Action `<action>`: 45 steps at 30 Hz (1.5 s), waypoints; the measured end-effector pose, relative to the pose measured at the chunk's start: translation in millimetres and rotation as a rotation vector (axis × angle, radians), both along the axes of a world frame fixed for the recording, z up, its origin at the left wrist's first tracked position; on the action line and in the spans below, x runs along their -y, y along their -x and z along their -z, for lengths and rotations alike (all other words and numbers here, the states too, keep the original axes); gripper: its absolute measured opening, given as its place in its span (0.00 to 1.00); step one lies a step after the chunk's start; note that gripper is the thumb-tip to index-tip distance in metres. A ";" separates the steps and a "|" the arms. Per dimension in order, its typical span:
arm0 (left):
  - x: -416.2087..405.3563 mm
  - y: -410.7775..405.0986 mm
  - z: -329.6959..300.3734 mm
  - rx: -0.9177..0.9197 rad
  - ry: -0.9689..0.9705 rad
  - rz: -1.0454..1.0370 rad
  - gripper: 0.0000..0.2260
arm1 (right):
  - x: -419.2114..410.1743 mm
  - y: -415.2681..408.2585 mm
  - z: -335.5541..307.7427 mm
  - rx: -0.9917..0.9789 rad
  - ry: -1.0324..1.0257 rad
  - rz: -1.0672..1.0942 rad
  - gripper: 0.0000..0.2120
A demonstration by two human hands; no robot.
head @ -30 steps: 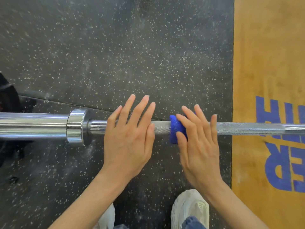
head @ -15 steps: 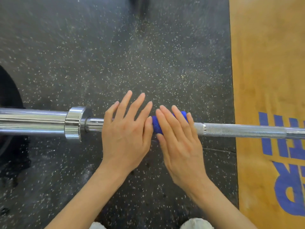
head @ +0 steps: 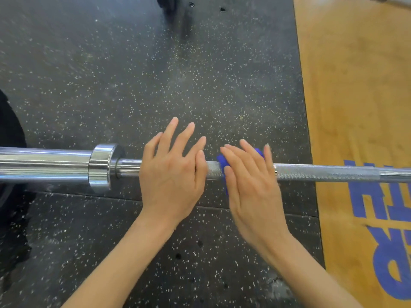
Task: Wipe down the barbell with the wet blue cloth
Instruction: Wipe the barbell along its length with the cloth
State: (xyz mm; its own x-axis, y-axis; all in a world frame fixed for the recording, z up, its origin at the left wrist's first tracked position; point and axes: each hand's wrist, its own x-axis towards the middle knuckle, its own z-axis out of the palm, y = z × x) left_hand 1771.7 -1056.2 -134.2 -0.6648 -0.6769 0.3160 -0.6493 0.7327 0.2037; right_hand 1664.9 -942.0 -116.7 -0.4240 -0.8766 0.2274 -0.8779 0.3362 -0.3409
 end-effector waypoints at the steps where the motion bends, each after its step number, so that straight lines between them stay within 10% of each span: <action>1: 2.3 0.7 0.4 -0.009 0.004 0.001 0.21 | 8.2 -5.8 0.1 0.004 -0.005 -0.043 0.20; 45: 33.1 14.8 9.7 -0.052 -0.032 0.001 0.21 | 49.9 26.6 23.5 -0.158 0.097 0.011 0.22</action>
